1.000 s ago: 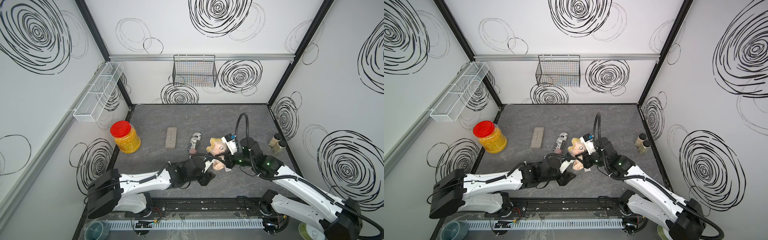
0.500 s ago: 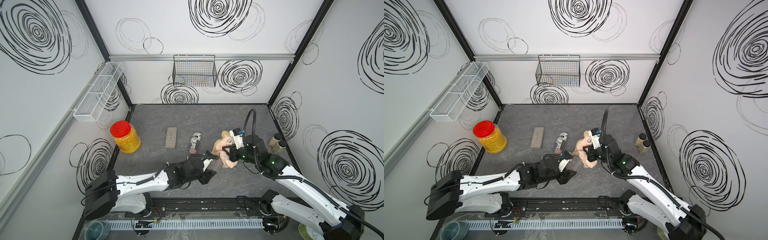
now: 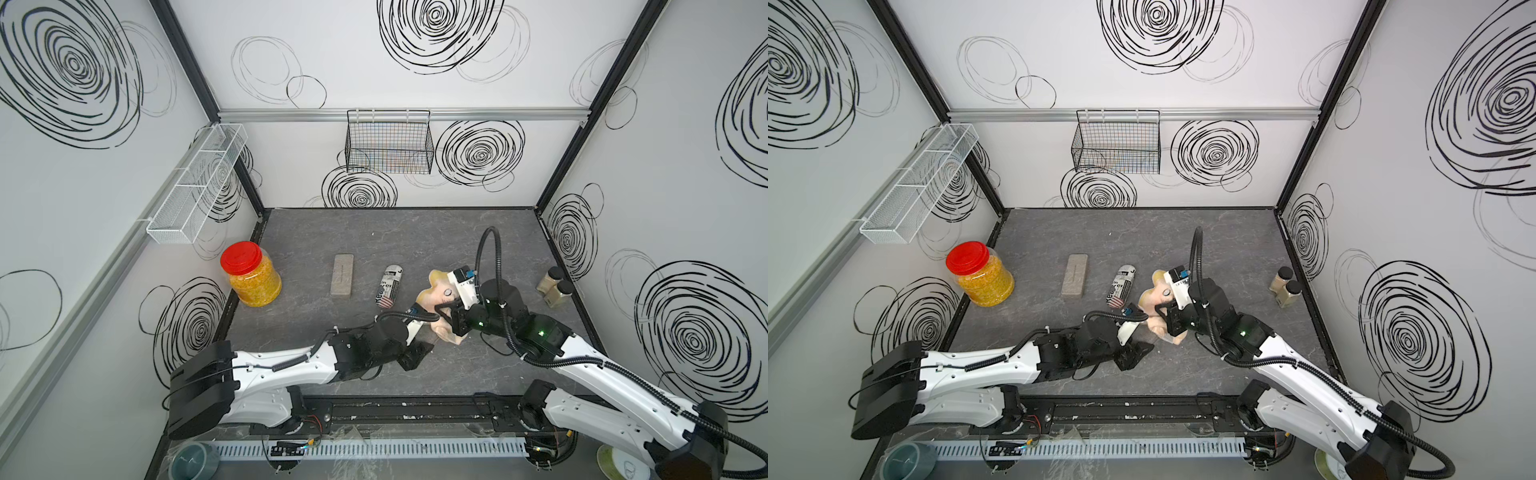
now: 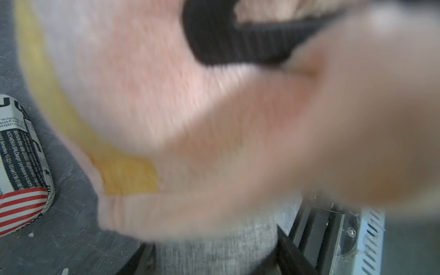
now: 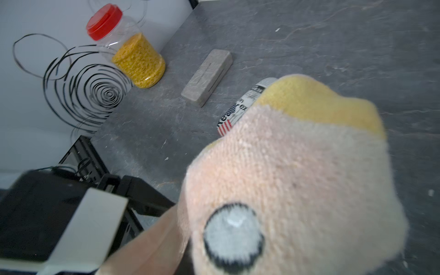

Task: Wipe the eyeglass case
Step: Wipe the dirt from the eyeglass case.

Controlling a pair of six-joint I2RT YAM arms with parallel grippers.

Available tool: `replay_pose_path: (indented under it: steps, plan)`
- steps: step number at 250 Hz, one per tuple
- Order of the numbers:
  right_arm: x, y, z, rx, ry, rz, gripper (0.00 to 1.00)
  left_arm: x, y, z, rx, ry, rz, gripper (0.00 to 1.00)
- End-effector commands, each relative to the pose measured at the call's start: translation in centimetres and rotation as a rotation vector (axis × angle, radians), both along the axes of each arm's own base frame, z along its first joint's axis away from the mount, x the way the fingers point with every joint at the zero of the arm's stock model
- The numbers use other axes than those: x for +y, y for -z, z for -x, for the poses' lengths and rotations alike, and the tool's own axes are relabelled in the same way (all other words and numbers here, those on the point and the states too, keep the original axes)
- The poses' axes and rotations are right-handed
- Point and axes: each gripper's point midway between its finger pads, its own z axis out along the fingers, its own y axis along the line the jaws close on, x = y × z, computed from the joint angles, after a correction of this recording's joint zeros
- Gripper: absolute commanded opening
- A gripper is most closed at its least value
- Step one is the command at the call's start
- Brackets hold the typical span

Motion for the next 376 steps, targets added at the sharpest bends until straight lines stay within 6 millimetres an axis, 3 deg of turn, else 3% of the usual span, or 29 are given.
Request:
replay_pose_path:
  steps: [1, 23, 49, 93, 116, 139, 171, 196, 233, 280, 341, 359, 376]
  plan:
    - [-3.7, 0.3, -2.3, 0.009, 0.177, 0.071, 0.0, -2.0, -4.5, -0.4, -0.078, 0.015, 0.159, 0.59]
    - [-1.6, -0.5, -1.0, 0.02, 0.047, 0.007, 0.0, -2.0, -4.6, -0.3, -0.071, 0.015, 0.172, 0.6]
    - [1.6, -1.3, 2.0, 0.017, -0.145, -0.064, 0.0, -2.1, -4.5, -0.4, -0.065, 0.011, 0.181, 0.6]
    - [3.9, 0.4, 5.1, 0.126, -0.303, -0.083, 0.0, -2.1, -5.1, -0.6, -0.065, 0.007, 0.189, 0.59]
    - [2.8, 1.4, 4.0, 0.121, -0.219, -0.029, 0.0, -2.0, -5.6, -0.8, -0.041, 0.01, 0.222, 0.59]
    - [-0.4, 1.7, 1.0, 0.064, 0.004, 0.08, 0.0, -1.8, -6.0, -0.7, -0.014, 0.017, 0.257, 0.59]
    - [-5.3, -0.7, -2.3, -0.01, 0.257, 0.089, 0.0, -1.1, -6.1, -0.3, 0.06, 0.04, 0.335, 0.59]
    - [-6.4, -3.2, -2.8, -0.053, 0.26, -0.01, 0.0, -0.2, -5.9, -0.3, 0.163, 0.044, 0.421, 0.59]
    - [-4.1, -5.7, -1.3, -0.104, 0.085, -0.099, 0.0, 1.0, -5.8, -0.9, 0.284, 0.042, 0.512, 0.59]
    - [-0.5, -6.8, 1.3, -0.087, -0.115, -0.219, 0.0, 1.2, -6.7, -1.3, 0.337, 0.093, 0.595, 0.6]
    - [4.4, -5.4, 7.0, 0.019, -0.412, -0.229, 0.0, 0.3, -7.0, -1.1, 0.408, 0.171, 0.681, 0.6]
    - [4.4, -4.8, 6.5, 0.022, -0.388, -0.202, 0.0, 0.1, -7.2, -1.1, 0.407, 0.184, 0.685, 0.6]
    - [3.2, -4.3, 4.4, -0.03, -0.261, -0.141, 0.0, 0.0, -7.5, -1.1, 0.403, 0.194, 0.688, 0.6]
